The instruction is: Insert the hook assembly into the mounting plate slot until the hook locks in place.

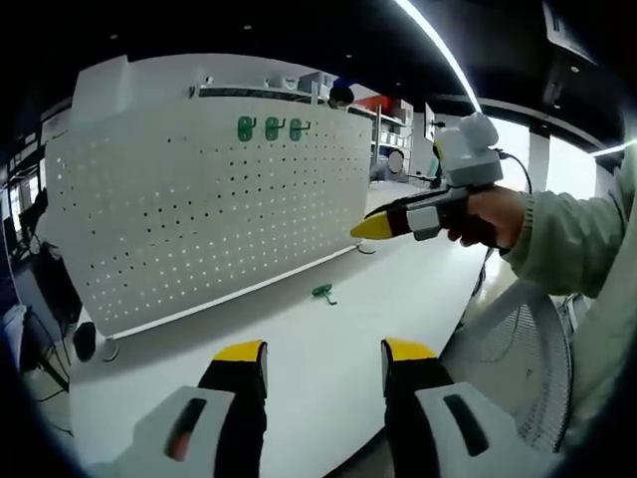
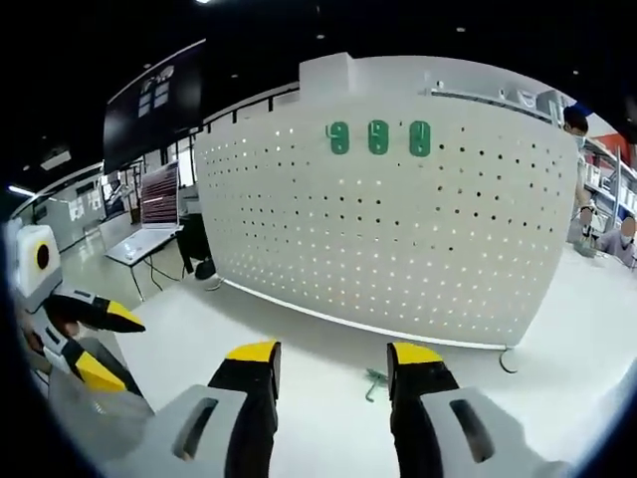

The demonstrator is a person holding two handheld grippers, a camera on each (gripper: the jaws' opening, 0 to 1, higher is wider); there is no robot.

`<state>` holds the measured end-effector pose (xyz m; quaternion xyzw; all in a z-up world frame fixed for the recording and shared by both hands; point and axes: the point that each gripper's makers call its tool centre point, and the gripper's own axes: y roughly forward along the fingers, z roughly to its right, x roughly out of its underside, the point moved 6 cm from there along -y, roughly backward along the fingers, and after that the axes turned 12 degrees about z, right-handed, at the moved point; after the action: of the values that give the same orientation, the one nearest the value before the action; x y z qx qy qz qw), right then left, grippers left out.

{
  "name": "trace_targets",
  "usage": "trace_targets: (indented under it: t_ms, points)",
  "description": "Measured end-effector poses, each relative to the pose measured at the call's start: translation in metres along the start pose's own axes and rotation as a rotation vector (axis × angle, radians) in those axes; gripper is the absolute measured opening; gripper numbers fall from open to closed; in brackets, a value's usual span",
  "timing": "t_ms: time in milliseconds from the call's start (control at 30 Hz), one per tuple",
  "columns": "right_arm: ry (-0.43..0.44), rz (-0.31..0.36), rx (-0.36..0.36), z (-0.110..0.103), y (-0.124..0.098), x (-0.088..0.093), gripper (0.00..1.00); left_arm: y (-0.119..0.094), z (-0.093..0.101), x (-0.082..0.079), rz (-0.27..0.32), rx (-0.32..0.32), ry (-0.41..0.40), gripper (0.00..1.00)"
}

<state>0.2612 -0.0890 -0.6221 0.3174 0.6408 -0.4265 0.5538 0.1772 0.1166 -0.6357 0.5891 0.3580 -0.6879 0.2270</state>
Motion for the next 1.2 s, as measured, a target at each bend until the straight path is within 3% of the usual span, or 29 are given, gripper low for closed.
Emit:
trace_targets:
  t_ms: [433,967,1200]
  points:
    - [0.014,-0.019,-0.064,-0.023,-0.022,0.006,0.50,-0.002,0.000,-0.004,0.002,0.000,0.013,0.48]
    - [0.051,-0.052,-0.098,-0.032,-0.051,0.024,0.51,0.006,0.005,-0.011,-0.010,0.024,0.040,0.48]
    - [0.057,-0.058,-0.075,-0.023,-0.058,0.029,0.50,0.019,0.006,-0.019,-0.007,0.047,0.065,0.48]
